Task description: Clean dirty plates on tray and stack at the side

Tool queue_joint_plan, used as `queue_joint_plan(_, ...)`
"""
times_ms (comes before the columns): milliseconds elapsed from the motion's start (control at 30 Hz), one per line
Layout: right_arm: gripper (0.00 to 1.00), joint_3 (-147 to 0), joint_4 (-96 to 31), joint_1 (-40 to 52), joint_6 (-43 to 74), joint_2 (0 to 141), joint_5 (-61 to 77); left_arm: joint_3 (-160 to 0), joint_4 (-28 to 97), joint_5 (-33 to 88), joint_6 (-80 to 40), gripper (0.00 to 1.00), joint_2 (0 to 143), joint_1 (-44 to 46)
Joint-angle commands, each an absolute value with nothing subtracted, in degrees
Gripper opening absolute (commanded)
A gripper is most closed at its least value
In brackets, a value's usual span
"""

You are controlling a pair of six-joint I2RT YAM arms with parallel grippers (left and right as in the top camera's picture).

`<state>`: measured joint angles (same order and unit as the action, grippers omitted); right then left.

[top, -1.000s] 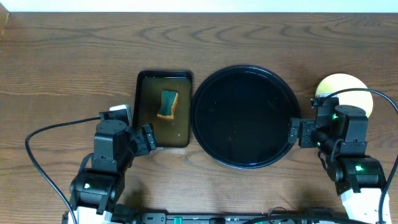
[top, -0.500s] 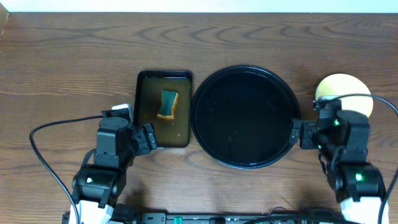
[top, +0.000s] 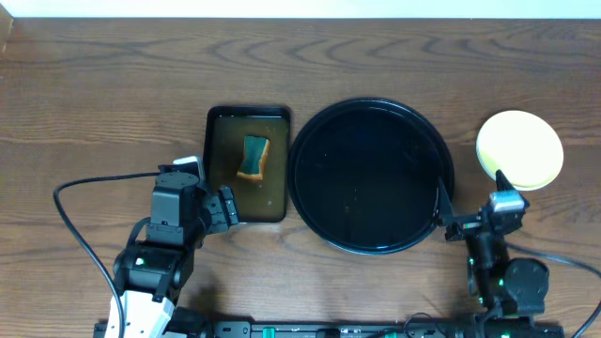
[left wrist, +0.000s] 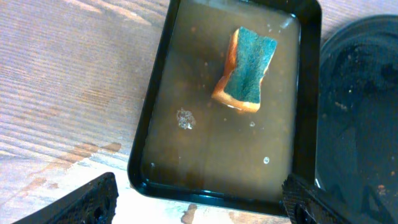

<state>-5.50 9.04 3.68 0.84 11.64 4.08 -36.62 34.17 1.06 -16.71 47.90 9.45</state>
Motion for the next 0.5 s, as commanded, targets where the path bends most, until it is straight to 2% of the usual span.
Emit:
queue_joint_plan(0,0.99,-1.1,14.3,4.1,1.2,8.3,3.9,-36.4,34.3,0.2,-16.6,0.86,48.8,9.5)
queue_joint_plan(167,0.99,-0.3,13.1,4.1,-2.0,4.4,3.0,-36.4,34.3,0.2,-16.6,0.86,50.1,9.5)
queue_joint_plan(367,0.99,-0.3,-2.3,3.9,-5.0,0.3,3.0,-36.4,34.3,0.2,-16.6,0.86,51.6,9.5)
queue_joint_plan(467,0.99,-0.3,-4.1,3.9,-4.4,0.3,3.3,-36.4,34.2,0.2,-16.6,0.86,52.2,9.5)
